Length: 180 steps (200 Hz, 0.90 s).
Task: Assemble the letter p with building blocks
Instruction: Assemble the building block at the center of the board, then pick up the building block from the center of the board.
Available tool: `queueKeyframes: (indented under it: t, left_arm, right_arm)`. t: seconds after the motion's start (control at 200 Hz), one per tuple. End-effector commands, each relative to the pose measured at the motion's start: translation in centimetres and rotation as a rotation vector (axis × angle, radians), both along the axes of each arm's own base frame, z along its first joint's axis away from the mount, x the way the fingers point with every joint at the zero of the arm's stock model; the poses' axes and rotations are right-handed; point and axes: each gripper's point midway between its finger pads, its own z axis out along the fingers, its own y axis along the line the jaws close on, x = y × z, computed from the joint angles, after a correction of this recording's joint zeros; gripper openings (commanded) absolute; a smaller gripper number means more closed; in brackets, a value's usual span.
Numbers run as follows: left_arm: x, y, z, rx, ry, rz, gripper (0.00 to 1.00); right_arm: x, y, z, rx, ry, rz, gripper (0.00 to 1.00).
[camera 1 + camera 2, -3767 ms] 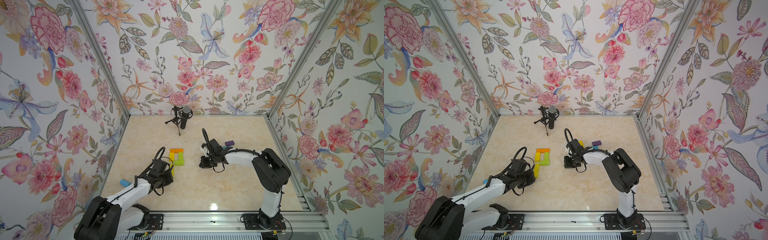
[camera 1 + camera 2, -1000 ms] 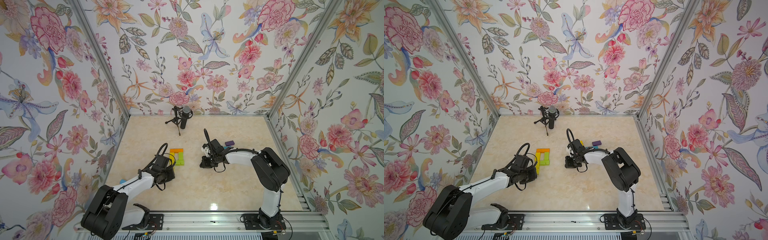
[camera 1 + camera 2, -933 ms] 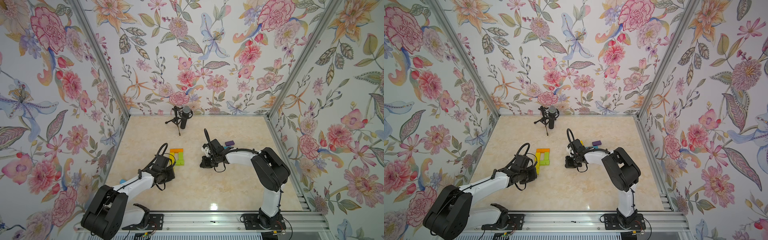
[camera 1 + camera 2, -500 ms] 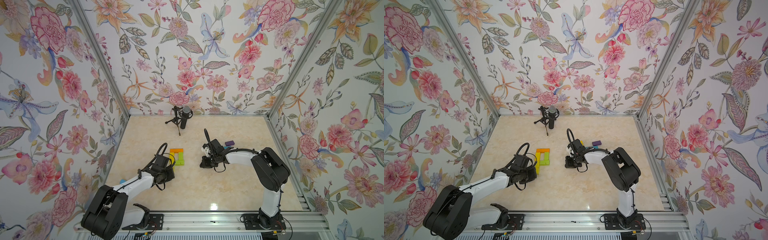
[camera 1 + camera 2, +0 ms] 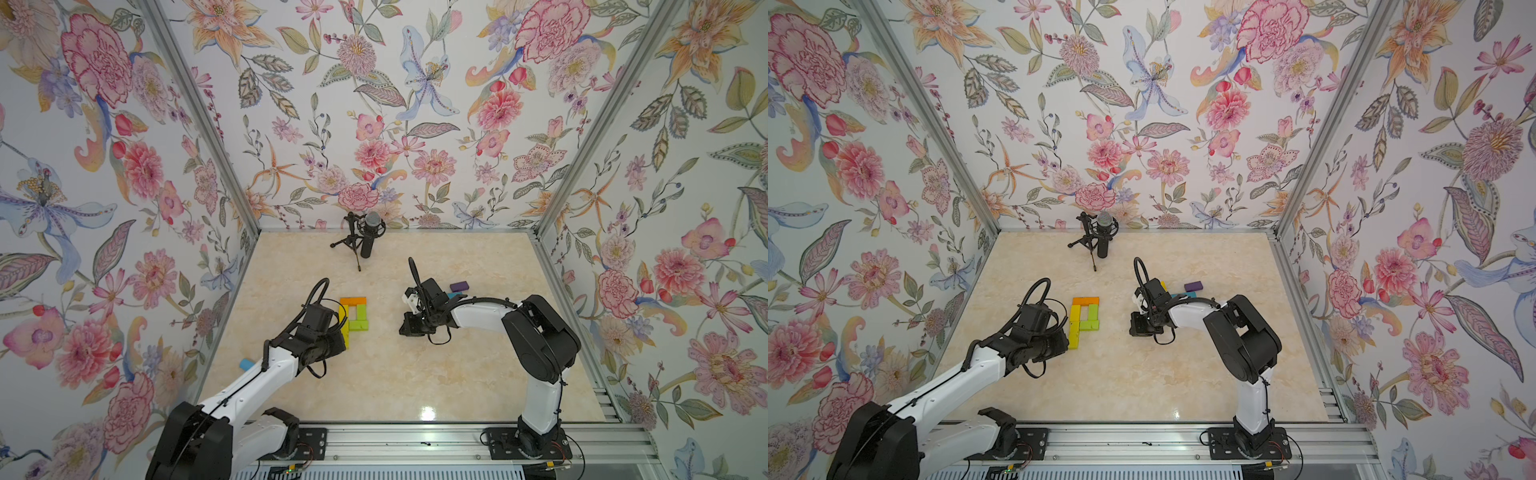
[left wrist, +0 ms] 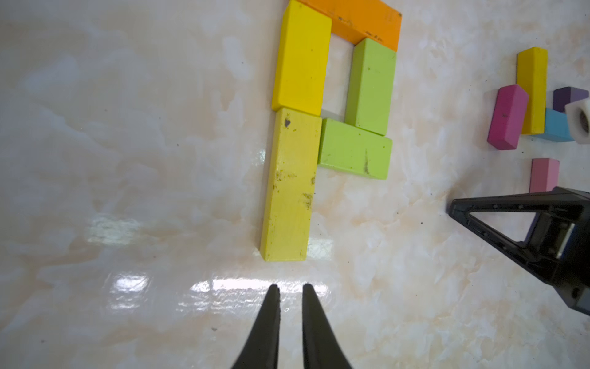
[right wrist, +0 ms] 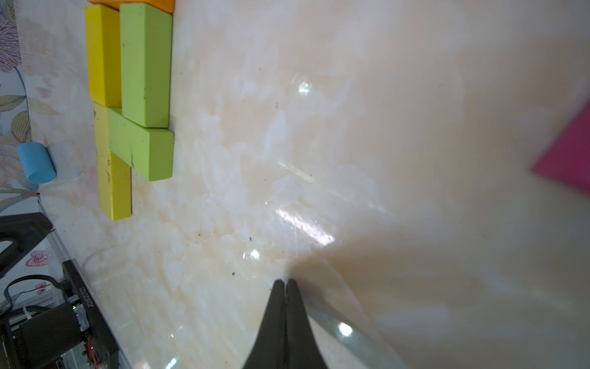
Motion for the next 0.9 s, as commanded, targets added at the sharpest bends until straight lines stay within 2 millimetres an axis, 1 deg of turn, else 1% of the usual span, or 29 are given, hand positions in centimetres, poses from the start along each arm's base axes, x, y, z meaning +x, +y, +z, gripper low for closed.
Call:
queueKeyframes:
  t: [0.0, 0.04, 0.065, 0.105, 0.13, 0.16, 0.17, 0.19, 0.26, 0.34, 0.385, 0.42, 0.43, 0.435, 0.44, 0.455, 0.48, 0.605, 0.645, 0.66, 0.67, 0.696, 0.806, 0.896]
  left_arm:
    - [0.1, 1.1, 1.5, 0.034, -0.027, 0.036, 0.21]
    - [0.6, 0.8, 2.3, 0.015, -0.054, 0.030, 0.23]
    - [0.9, 0.5, 2.9, 0.005, -0.075, 0.023, 0.24]
    - [1.5, 0.0, 4.0, -0.007, -0.111, 0.013, 0.26]
    - [1.9, -0.4, 4.7, -0.015, -0.135, 0.003, 0.29]
    - [2.4, -0.9, 5.6, -0.022, -0.163, -0.016, 0.32]
    - [2.6, -1.1, 5.9, -0.024, -0.172, -0.022, 0.33]
    - [3.0, -1.5, 6.5, -0.026, -0.189, -0.037, 0.35]
    - [4.2, -2.9, 8.0, -0.022, -0.230, -0.089, 0.38]
    - [5.7, -4.9, 8.9, -0.011, -0.254, -0.148, 0.45]
    - [6.5, -6.5, 9.3, -0.015, -0.263, -0.192, 0.46]
    - [7.2, -7.9, 9.6, -0.029, -0.272, -0.230, 0.48]
    - [7.4, -8.2, 9.6, -0.034, -0.272, -0.238, 0.48]
    - [7.5, -8.4, 9.7, -0.037, -0.274, -0.242, 0.49]
    - [7.6, -8.6, 9.8, -0.039, -0.276, -0.246, 0.49]
    - [7.9, -9.0, 9.7, -0.042, -0.274, -0.256, 0.51]
    - [8.4, -9.7, 9.5, -0.046, -0.271, -0.271, 0.55]
    - [10.6, -13.2, 8.7, -0.111, -0.262, -0.343, 0.61]
    - [11.3, -14.3, 8.8, -0.129, -0.273, -0.362, 0.63]
    - [11.6, -14.6, 9.1, -0.137, -0.284, -0.367, 0.63]
    - [11.9, -14.9, 8.4, -0.133, -0.271, -0.371, 0.63]
    - [12.4, -15.4, 8.2, -0.134, -0.271, -0.376, 0.64]
    - [14.4, -17.5, 8.7, -0.142, -0.287, -0.422, 0.65]
    - [15.9, -18.3, 8.7, -0.114, -0.288, -0.441, 0.66]
  right_arm:
    - [0.9, 0.4, 2.7, 0.036, -0.085, 0.017, 0.00]
    - [1.5, 0.4, 3.6, 0.040, -0.112, 0.011, 0.00]
    - [1.8, 0.3, 4.1, 0.043, -0.128, 0.005, 0.07]
    - [2.3, 0.1, 5.0, 0.047, -0.155, -0.008, 0.10]
    - [2.6, 0.0, 5.5, 0.049, -0.171, -0.013, 0.14]
    - [2.7, -0.1, 6.3, 0.050, -0.188, -0.020, 0.24]
    - [3.5, -0.9, 6.4, 0.045, -0.195, -0.044, 0.28]
    - [4.0, -1.5, 6.9, 0.040, -0.208, -0.064, 0.34]
    - [5.2, -2.9, 8.3, 0.017, -0.258, -0.094, 0.44]
    - [6.4, -4.7, 9.5, -0.032, -0.289, -0.114, 0.68]
    - [7.0, -5.7, 9.8, -0.066, -0.294, -0.123, 0.74]
    - [7.4, -6.6, 10.2, -0.089, -0.301, -0.135, 0.81]
    - [7.5, -6.9, 10.2, -0.095, -0.302, -0.140, 0.87]
    - [7.5, -7.0, 10.2, -0.098, -0.302, -0.143, 0.93]
    - [7.5, -7.1, 10.3, -0.100, -0.303, -0.146, 0.96]
    - [7.7, -7.4, 10.5, -0.106, -0.310, -0.153, 1.00]
    - [8.0, -8.2, 10.8, -0.112, -0.316, -0.171, 1.00]
    - [8.8, -11.8, 11.6, -0.146, -0.307, -0.256, 1.00]
    - [8.9, -12.9, 11.7, -0.158, -0.301, -0.283, 1.00]
    - [9.0, -13.2, 11.8, -0.159, -0.301, -0.294, 1.00]
    - [9.0, -13.4, 11.8, -0.160, -0.299, -0.300, 1.00]
    - [9.1, -14.0, 11.9, -0.163, -0.298, -0.317, 1.00]
    - [9.5, -15.9, 11.2, -0.199, -0.248, -0.361, 1.00]
    - [10.0, -17.0, 10.4, -0.243, -0.216, -0.387, 1.00]
